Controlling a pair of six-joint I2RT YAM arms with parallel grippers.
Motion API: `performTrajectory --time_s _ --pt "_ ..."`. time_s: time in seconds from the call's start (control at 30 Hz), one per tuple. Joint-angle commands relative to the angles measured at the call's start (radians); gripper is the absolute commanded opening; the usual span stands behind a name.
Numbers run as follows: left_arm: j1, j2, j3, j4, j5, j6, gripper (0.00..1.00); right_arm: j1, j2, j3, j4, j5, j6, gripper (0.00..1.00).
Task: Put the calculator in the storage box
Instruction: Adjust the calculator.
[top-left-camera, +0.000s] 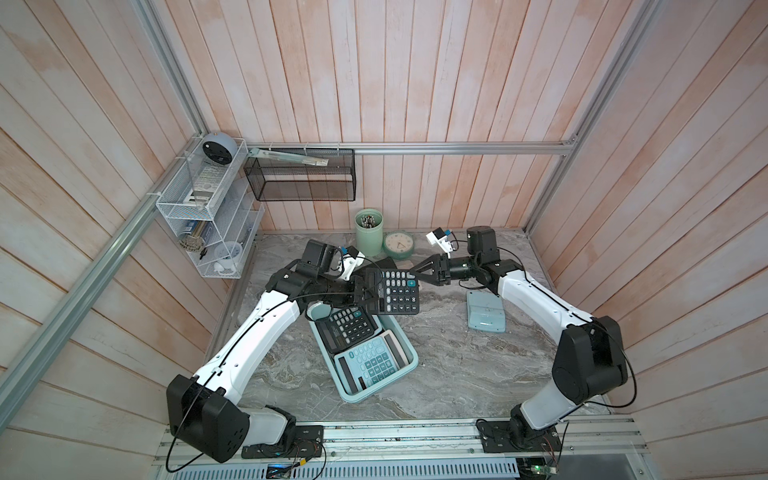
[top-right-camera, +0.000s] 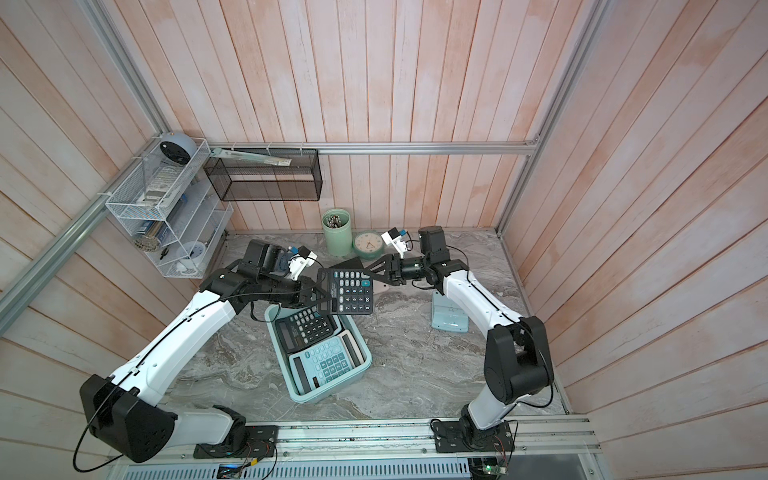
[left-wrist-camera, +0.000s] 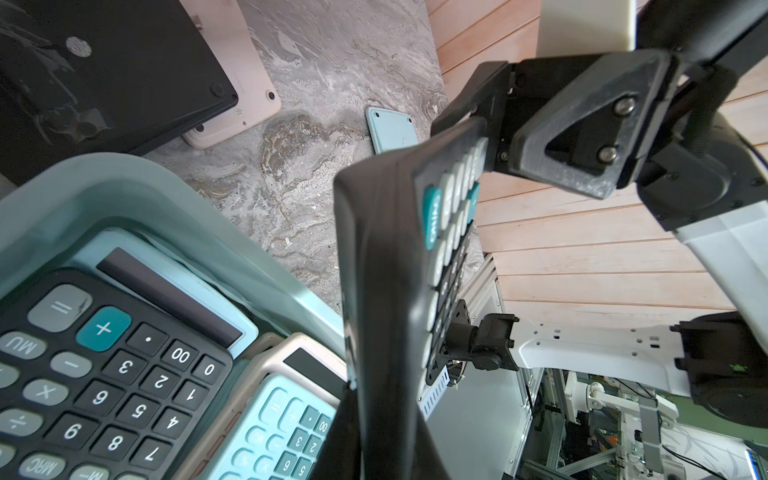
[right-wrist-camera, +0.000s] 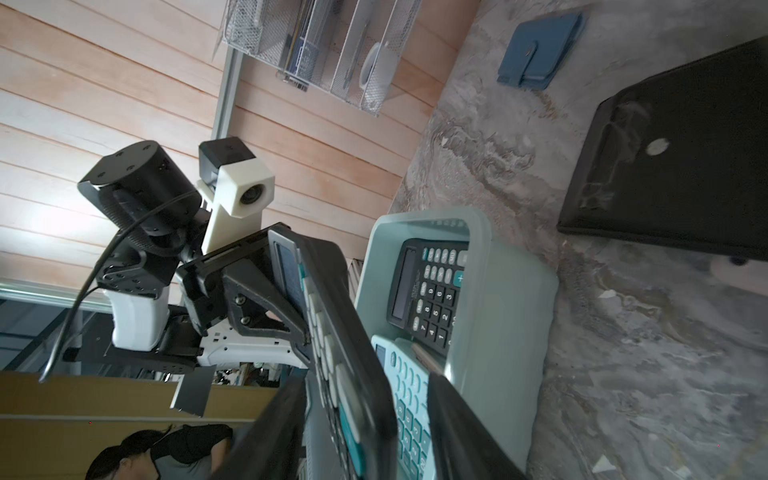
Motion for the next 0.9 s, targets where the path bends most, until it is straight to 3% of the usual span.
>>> performTrajectory --time_s 0.0,0.2,0.3,0.37,0.43,0.7,0.87 --pt "0.005 0.000 0.004 0.050 0.057 0.000 0.00 0.000 0.015 -0.052 0.335 -0.112 0.250 0.41" --pt "0.005 0.003 -0.014 0.075 0.077 -0.015 0.00 0.003 0.062 -0.134 0.958 -0.138 0.736 0.25" --pt "0.007 0.003 -0.023 0.093 0.079 -0.029 0.00 0.001 0.154 -0.119 1.420 -0.124 1.137 0.09" --pt "0.015 0.005 -0.043 0.144 0.098 -0.073 0.00 0.011 0.200 -0.094 1.455 -0.125 1.186 0.00" --pt "0.028 0.006 -0.067 0.206 0.107 -0.130 0.00 0.022 0.223 -0.086 1.455 -0.117 1.185 0.00" --pt "0.117 -0.024 -0.178 0.435 0.095 -0.337 0.57 0.031 0.234 -0.078 1.454 -0.013 1.196 0.00" --pt "0.200 -0.140 -0.266 0.543 -0.009 -0.466 0.99 0.033 0.213 -0.083 1.377 0.068 1.142 0.00"
